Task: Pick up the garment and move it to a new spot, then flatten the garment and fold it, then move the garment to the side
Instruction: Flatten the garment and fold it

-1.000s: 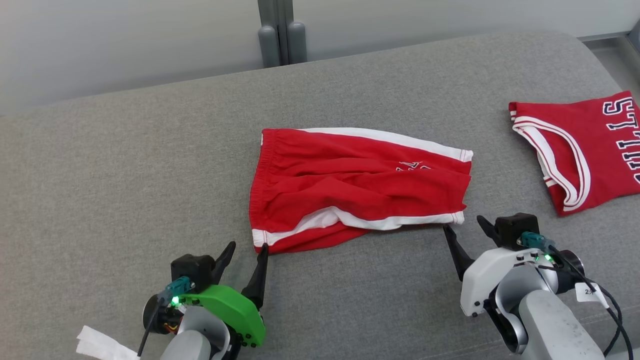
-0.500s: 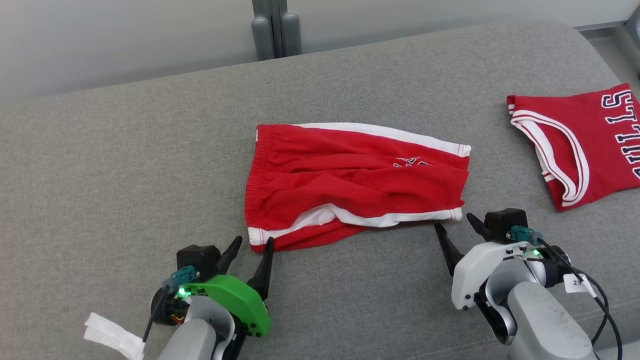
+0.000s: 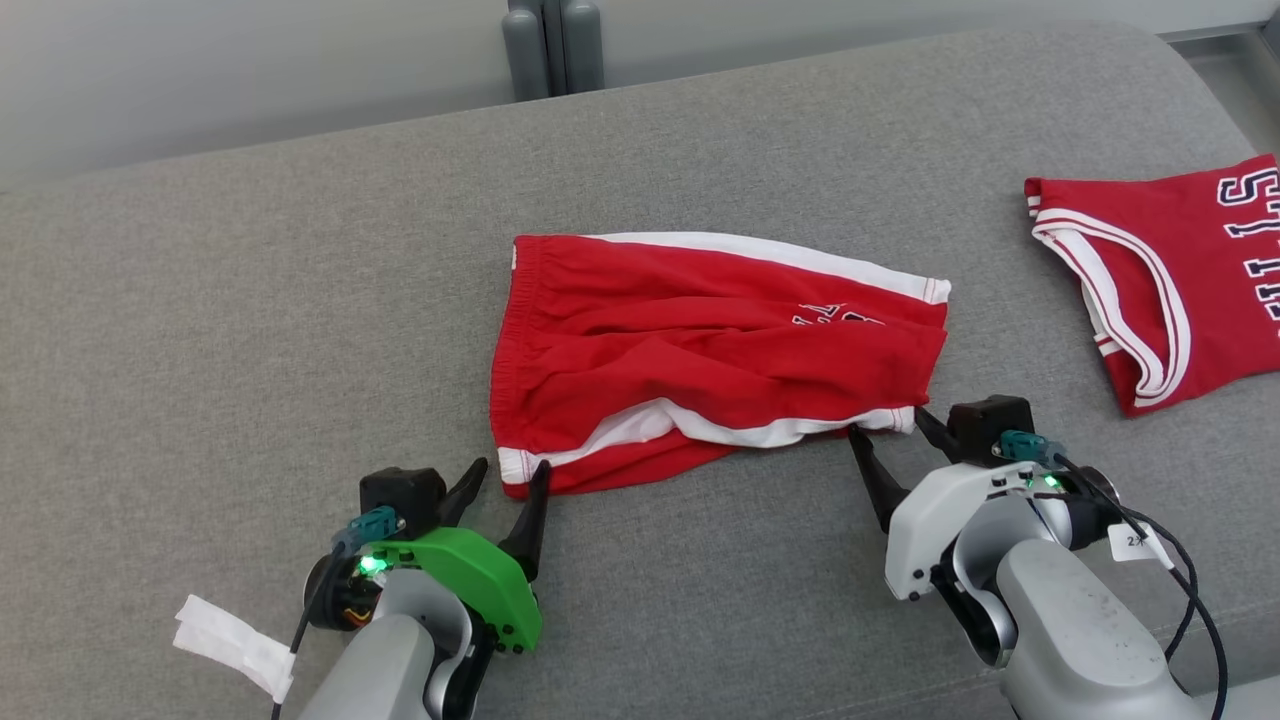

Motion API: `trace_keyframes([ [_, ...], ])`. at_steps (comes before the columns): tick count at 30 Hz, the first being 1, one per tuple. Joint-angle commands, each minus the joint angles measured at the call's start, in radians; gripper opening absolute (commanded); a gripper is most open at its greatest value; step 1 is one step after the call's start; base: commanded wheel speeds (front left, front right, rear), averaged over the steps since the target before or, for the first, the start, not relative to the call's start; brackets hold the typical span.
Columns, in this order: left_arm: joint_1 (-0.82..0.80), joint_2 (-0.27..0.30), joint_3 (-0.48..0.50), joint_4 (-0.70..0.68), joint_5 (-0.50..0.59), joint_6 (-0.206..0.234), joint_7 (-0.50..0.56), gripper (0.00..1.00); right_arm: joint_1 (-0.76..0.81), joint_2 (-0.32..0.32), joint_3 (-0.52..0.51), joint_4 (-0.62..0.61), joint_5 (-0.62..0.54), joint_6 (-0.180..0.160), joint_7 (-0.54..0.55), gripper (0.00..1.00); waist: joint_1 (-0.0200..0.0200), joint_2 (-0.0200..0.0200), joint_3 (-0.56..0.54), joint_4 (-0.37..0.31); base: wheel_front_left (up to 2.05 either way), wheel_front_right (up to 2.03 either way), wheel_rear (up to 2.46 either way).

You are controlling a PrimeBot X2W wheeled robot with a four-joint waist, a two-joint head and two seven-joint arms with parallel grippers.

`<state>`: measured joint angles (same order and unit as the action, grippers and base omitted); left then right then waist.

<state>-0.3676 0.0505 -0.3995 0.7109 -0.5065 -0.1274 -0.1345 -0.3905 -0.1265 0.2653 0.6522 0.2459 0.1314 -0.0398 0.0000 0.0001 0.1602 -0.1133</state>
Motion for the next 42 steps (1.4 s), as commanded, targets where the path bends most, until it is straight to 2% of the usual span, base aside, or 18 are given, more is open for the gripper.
trace_keyframes([
  [1, -0.022, 0.002, -0.002, 0.001, -0.007, -0.001, -0.009, 1.0, -0.019, -0.002, 0.005, 0.003, 0.009, -0.002, -0.01, 1.0, 0.0, -0.0001, 0.007, 0.006, 0.0, 0.0, 0.0],
  [14, -0.045, 0.007, -0.031, 0.009, -0.021, -0.003, -0.017, 1.0, 0.0, -0.021, 0.021, -0.018, 0.027, -0.002, -0.019, 1.0, 0.0, -0.0001, 0.017, 0.02, 0.0, 0.0, 0.0],
  [15, -0.045, 0.007, -0.035, 0.009, -0.023, -0.003, -0.012, 0.56, 0.001, -0.021, 0.02, -0.021, 0.026, -0.002, -0.018, 1.0, 0.0, -0.0001, 0.017, 0.019, 0.0, 0.0, 0.0],
  [16, -0.044, 0.007, -0.037, 0.01, -0.026, -0.003, -0.009, 0.4, 0.001, -0.021, 0.02, -0.024, 0.024, -0.002, -0.016, 0.96, 0.0, -0.0001, 0.018, 0.018, 0.0, 0.0, 0.0],
  [17, -0.044, 0.007, -0.041, 0.01, -0.028, -0.003, -0.005, 0.18, 0.003, -0.02, 0.019, -0.026, 0.023, -0.002, -0.015, 0.66, 0.0, -0.0001, 0.018, 0.018, 0.0, 0.0, 0.0],
  [18, -0.043, 0.007, -0.043, 0.009, -0.031, -0.003, -0.001, 0.0, 0.003, -0.02, 0.019, -0.029, 0.023, -0.002, -0.013, 0.45, 0.0, -0.0001, 0.017, 0.018, 0.0, 0.0, 0.0],
  [19, -0.043, 0.007, -0.045, 0.008, -0.036, -0.003, 0.001, 0.0, 0.004, -0.019, 0.018, -0.032, 0.023, -0.002, -0.011, 0.06, 0.0, -0.0001, 0.017, 0.018, 0.0, 0.0, 0.0],
  [20, -0.043, 0.007, -0.049, 0.007, -0.038, -0.004, 0.005, 0.0, 0.006, -0.019, 0.017, -0.035, 0.024, -0.002, -0.01, 0.0, 0.0, -0.0001, 0.017, 0.018, 0.0, 0.0, 0.0],
  [26, -0.042, 0.009, -0.062, -0.007, -0.058, -0.004, -0.002, 0.0, 0.024, -0.019, 0.002, -0.069, 0.016, -0.002, -0.017, 0.0, 0.0, -0.0001, 0.008, 0.023, 0.0, 0.0, 0.0],
  [31, -0.03, 0.009, -0.06, -0.066, -0.097, -0.004, -0.033, 0.0, 0.057, -0.021, -0.028, -0.152, 0.02, -0.002, -0.027, 0.0, 0.0, -0.0001, -0.005, 0.027, 0.0, 0.0, 0.0],
  [42, 0.038, 0.039, -0.034, -0.404, -0.276, -0.004, -0.015, 0.0, 0.154, -0.036, -0.113, -0.508, 0.135, -0.002, 0.064, 0.0, 0.0, -0.0001, -0.042, 0.023, 0.0, 0.0, 0.0],
])
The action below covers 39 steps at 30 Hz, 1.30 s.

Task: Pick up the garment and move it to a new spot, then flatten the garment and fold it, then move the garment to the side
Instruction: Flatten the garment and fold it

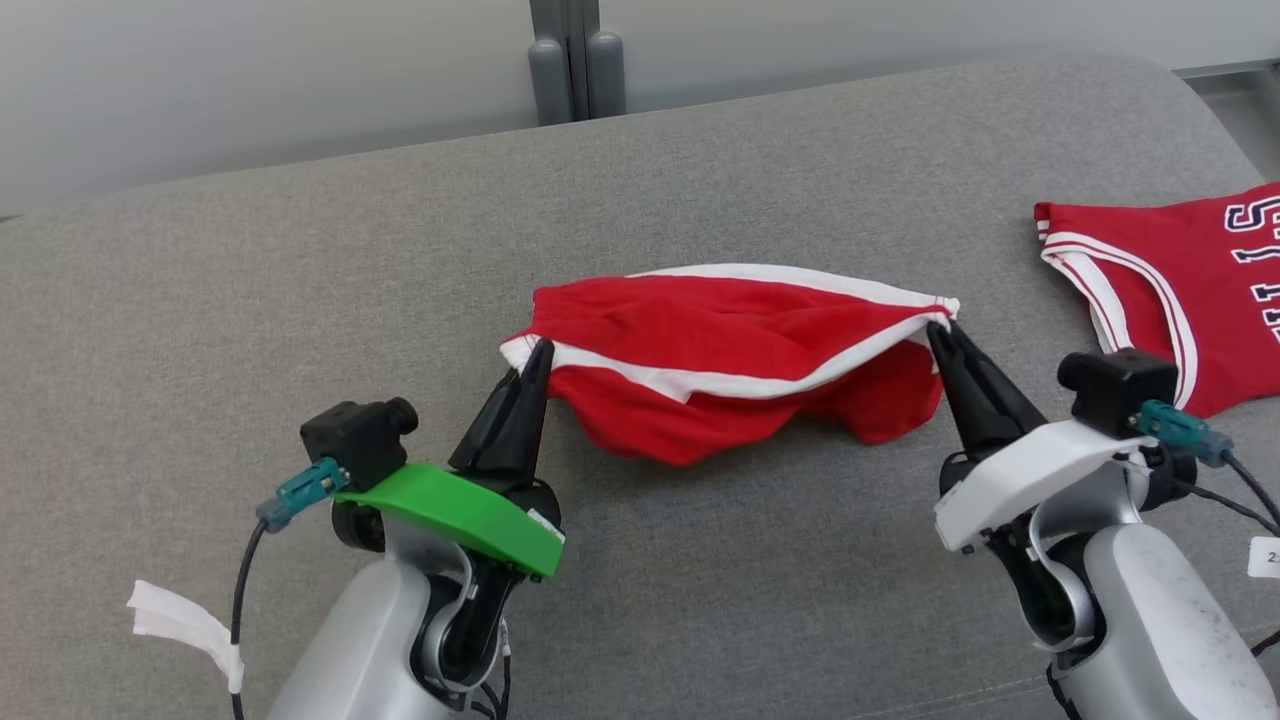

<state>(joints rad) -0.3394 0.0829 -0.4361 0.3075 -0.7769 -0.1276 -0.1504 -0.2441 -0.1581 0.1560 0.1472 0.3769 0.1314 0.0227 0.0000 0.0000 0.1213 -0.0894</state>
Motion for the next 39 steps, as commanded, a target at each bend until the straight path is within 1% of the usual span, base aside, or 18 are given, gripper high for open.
trace_keyframes([
  [1, 0.015, 0.011, 0.008, -0.035, -0.016, -0.004, 0.007, 0.0, 0.013, -0.006, -0.013, -0.038, 0.017, -0.002, 0.01, 0.0, 0.0, 0.0, -0.005, -0.001, 0.0, 0.0, 0.0],
  [5, 0.015, 0.02, 0.009, -0.13, -0.048, 0.001, 0.055, 0.0, 0.007, -0.017, -0.05, -0.131, 0.043, -0.002, 0.049, 0.0, 0.0, 0.0, -0.009, -0.002, 0.0, 0.0, 0.0],
  [7, -0.023, 0.042, -0.013, -0.146, -0.01, 0.014, 0.089, 0.0, -0.019, -0.056, -0.057, -0.153, -0.006, -0.002, 0.076, 0.0, 0.0, 0.0, -0.002, 0.0, 0.0, 0.0, 0.0],
  [9, -0.055, 0.021, -0.018, -0.155, -0.031, 0.012, 0.109, 0.0, -0.059, -0.059, -0.054, -0.167, -0.008, -0.001, 0.096, 0.0, 0.0, 0.0, 0.011, -0.002, 0.0, 0.0, 0.0],
  [10, -0.081, 0.023, -0.022, -0.149, -0.025, 0.013, 0.12, 0.0, -0.089, -0.069, -0.049, -0.163, -0.007, -0.001, 0.105, 0.0, 0.0, 0.0, 0.023, -0.006, 0.0, 0.0, 0.0],
  [13, -0.172, 0.036, -0.03, -0.106, 0.015, 0.022, 0.143, 0.0, -0.192, -0.104, -0.031, -0.114, -0.002, -0.001, 0.122, 0.0, 0.0, 0.0, 0.063, -0.018, 0.0, 0.0, 0.0],
  [17, -0.332, 0.039, -0.023, -0.013, 0.051, 0.021, 0.16, 0.0, -0.405, -0.137, 0.047, 0.022, 0.011, -0.001, 0.113, 0.0, 0.0, 0.0, 0.142, -0.041, 0.0, 0.0, 0.0],
  [19, -0.418, 0.038, -0.004, 0.043, 0.051, 0.018, 0.151, 0.0, -0.526, -0.14, 0.073, 0.111, 0.008, -0.001, 0.084, 0.0, 0.0, 0.0, 0.183, -0.054, 0.0, 0.0, 0.0],
  [21, -0.513, 0.049, -0.009, 0.102, 0.093, 0.017, 0.141, 0.0, -0.647, -0.141, 0.075, 0.198, -0.028, -0.001, 0.038, 0.0, 0.0, 0.0, 0.226, -0.059, 0.0, 0.0, 0.0],
  [23, -0.617, 0.054, -0.012, 0.172, 0.136, 0.015, 0.107, 0.0, -0.773, -0.119, 0.073, 0.287, -0.071, -0.001, -0.027, 0.0, 0.0, 0.0, 0.267, -0.058, 0.0, 0.0, 0.0],
  [25, -0.693, 0.048, 0.005, 0.217, 0.14, 0.015, 0.061, 0.0, -0.867, -0.103, 0.072, 0.347, -0.107, -0.001, -0.081, 0.0, 0.0, 0.0, 0.294, -0.06, 0.0, 0.0, 0.0],
  [27, -0.768, 0.031, 0.035, 0.255, 0.122, 0.011, -0.02, 0.0, -0.964, -0.085, 0.077, 0.411, -0.141, -0.001, -0.152, 0.0, 0.0, 0.0, 0.314, -0.061, 0.0, 0.0, 0.0],
  [29, -0.831, 0.026, 0.035, 0.274, 0.144, 0.004, -0.07, 0.0, -1.04, -0.077, 0.087, 0.45, -0.168, -0.001, -0.214, 0.0, 0.0, 0.0, 0.328, -0.058, 0.0, 0.0, 0.0],
  [32, -0.895, 0.024, 0.048, 0.283, 0.153, 0.0, -0.105, 0.0, -1.125, -0.071, 0.083, 0.479, -0.196, -0.001, -0.268, 0.0, 0.0, 0.0, 0.34, -0.052, 0.0, 0.0, 0.0],
  [34, -0.927, 0.024, 0.08, 0.263, 0.156, -0.002, -0.114, 0.0, -1.168, -0.076, 0.079, 0.479, -0.216, -0.001, -0.283, 0.0, 0.0, 0.0, 0.346, -0.048, 0.0, 0.0, 0.0],
  [35, -0.941, 0.02, 0.113, 0.224, 0.172, -0.003, -0.116, 0.0, -1.179, -0.077, 0.089, 0.468, -0.223, -0.001, -0.286, 0.0, 0.0, 0.0, 0.35, -0.043, 0.0, 0.0, 0.0],
  [37, -0.916, 0.004, 0.154, 0.169, 0.193, -0.003, -0.113, 0.0, -1.188, -0.088, 0.095, 0.433, -0.221, -0.001, -0.287, 0.0, 0.0, 0.0, 0.358, -0.033, 0.0, 0.0, 0.0],
  [39, -0.867, -0.01, 0.161, 0.125, 0.206, -0.003, -0.114, 0.0, -1.151, -0.098, 0.096, 0.403, -0.206, -0.001, -0.287, 0.0, 0.0, 0.0, 0.365, -0.025, 0.0, 0.0, 0.0],
])
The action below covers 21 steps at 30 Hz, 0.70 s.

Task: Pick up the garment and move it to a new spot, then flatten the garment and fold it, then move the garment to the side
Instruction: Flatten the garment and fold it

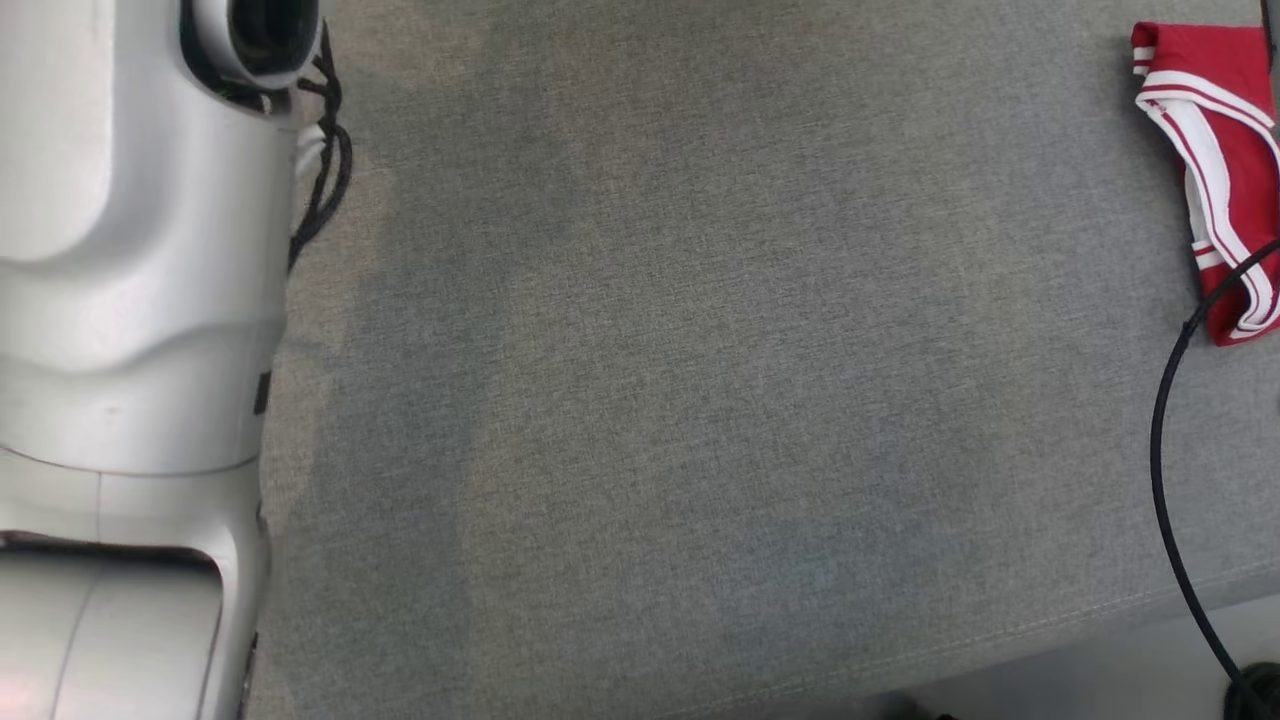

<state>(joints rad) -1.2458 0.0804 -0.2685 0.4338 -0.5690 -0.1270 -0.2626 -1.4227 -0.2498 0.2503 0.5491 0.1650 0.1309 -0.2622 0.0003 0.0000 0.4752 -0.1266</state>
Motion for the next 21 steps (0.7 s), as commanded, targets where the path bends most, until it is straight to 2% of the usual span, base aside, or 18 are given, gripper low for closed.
trace_keyframes([
  [1, 0.061, -0.011, -0.019, -0.015, 0.004, -0.004, -0.001, 0.0, 0.056, -0.013, 0.011, -0.004, 0.011, -0.001, -0.002, 0.0, -0.0003, 0.0, 0.013, 0.016, 0.0, 0.0, 0.0],
  [6, 0.21, -0.015, -0.112, -0.05, -0.018, -0.005, -0.001, 0.0, 0.207, -0.063, 0.098, -0.013, 0.049, -0.001, -0.003, 0.0, -0.0003, 0.0, 0.019, 0.035, 0.0, 0.0, 0.0],
  [13, 0.476, 0.028, -0.212, -0.109, -0.067, -0.005, -0.001, 0.0, 0.461, -0.102, 0.199, -0.03, 0.165, -0.001, -0.003, 0.0, -0.0003, 0.0, -0.035, 0.048, 0.0, 0.0, 0.0],
  [21, 0.757, 0.129, -0.371, -0.16, -0.203, -0.005, -0.001, 0.0, 0.784, -0.131, 0.158, -0.141, 0.274, -0.001, 0.074, 0.0, -0.0003, 0.0, -0.188, 0.05, 0.0, 0.0, 0.0],
])
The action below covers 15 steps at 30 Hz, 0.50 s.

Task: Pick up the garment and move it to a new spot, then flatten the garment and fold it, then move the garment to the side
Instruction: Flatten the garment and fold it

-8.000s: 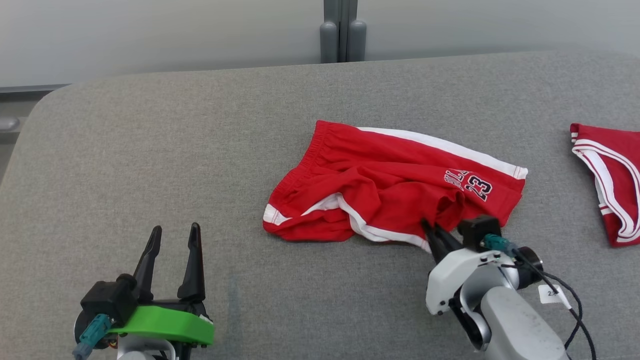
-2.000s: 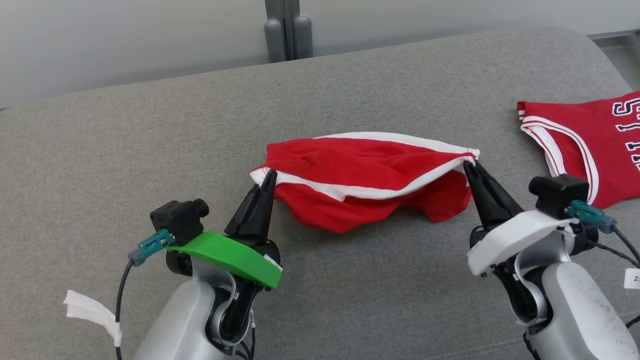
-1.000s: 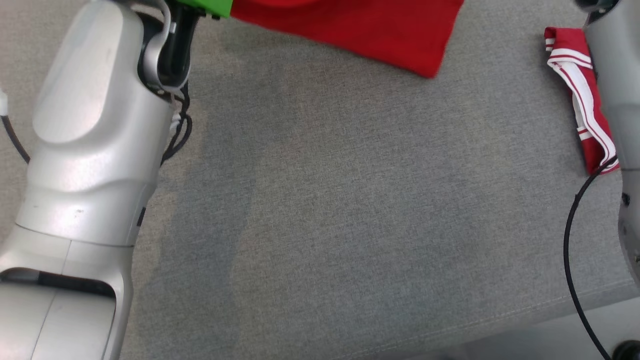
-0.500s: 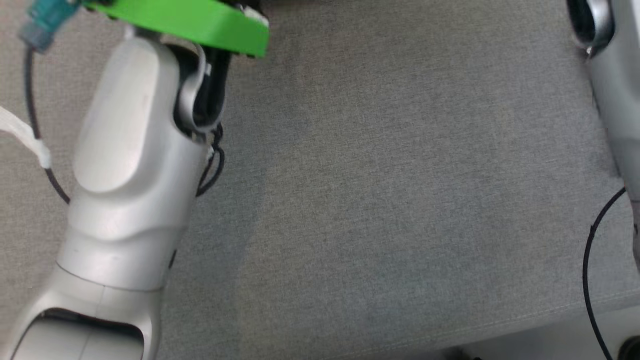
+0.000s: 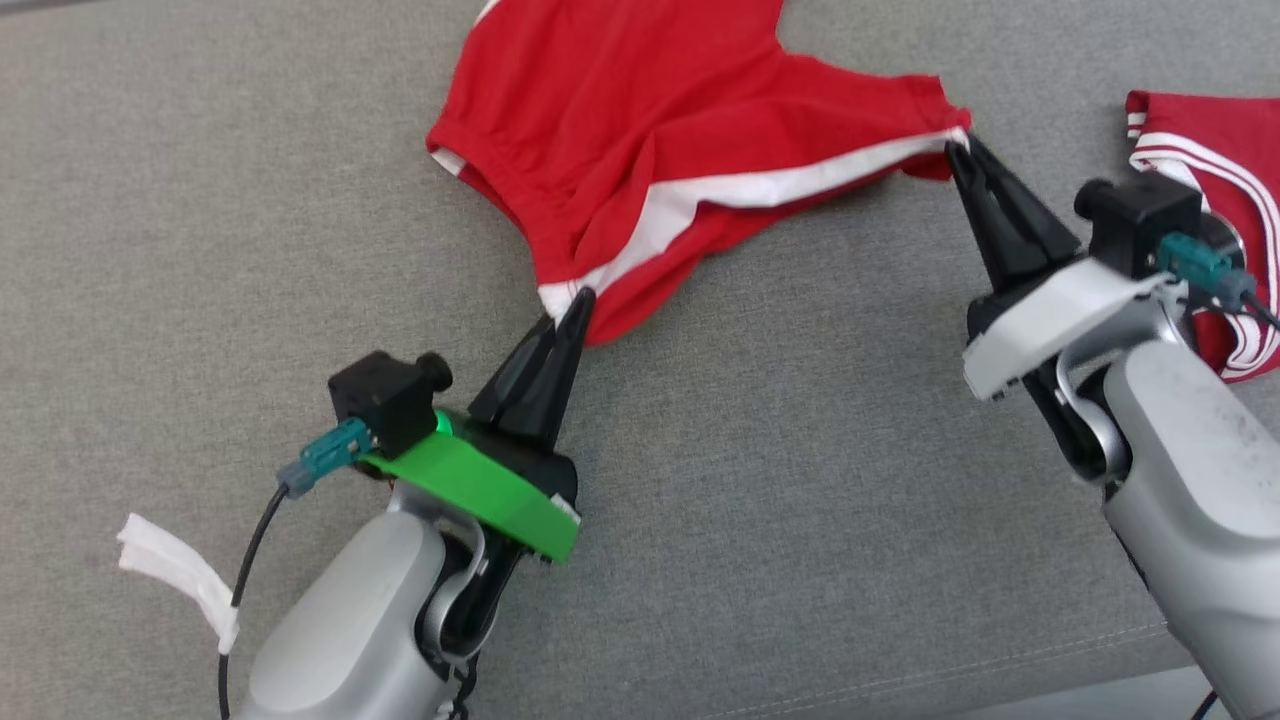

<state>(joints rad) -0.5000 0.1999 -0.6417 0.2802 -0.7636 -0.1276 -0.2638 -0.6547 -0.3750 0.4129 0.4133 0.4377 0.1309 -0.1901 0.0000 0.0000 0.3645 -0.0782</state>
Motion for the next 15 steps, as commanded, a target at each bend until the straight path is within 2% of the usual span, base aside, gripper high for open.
trace_keyframes([
  [1, 0.041, 0.027, -0.013, -0.009, -0.031, -0.004, 0.0, 0.0, 0.062, -0.012, -0.021, -0.026, 0.011, -0.001, 0.02, 0.0, 0.0, 0.0, -0.099, 0.003, 0.0, 0.0, 0.0],
  [5, 0.139, 0.074, -0.043, -0.017, -0.114, -0.004, 0.0, 0.0, 0.222, -0.014, -0.095, -0.112, 0.021, -0.001, 0.082, 0.0, 0.0, 0.0, -0.171, 0.01, 0.0, 0.0, 0.0],
  [10, 0.21, 0.151, -0.124, -0.016, -0.222, -0.004, 0.003, 0.0, 0.406, 0.027, -0.197, -0.209, 0.0, -0.001, 0.16, 0.0, 0.0, 0.0, -0.234, 0.017, 0.0, 0.0, 0.0],
  [15, 0.26, 0.209, -0.158, -0.008, -0.268, -0.004, 0.002, 0.0, 0.555, 0.057, -0.242, -0.296, -0.028, -0.001, 0.271, 0.0, 0.0, 0.0, -0.266, 0.021, 0.0, 0.0, 0.0],
])
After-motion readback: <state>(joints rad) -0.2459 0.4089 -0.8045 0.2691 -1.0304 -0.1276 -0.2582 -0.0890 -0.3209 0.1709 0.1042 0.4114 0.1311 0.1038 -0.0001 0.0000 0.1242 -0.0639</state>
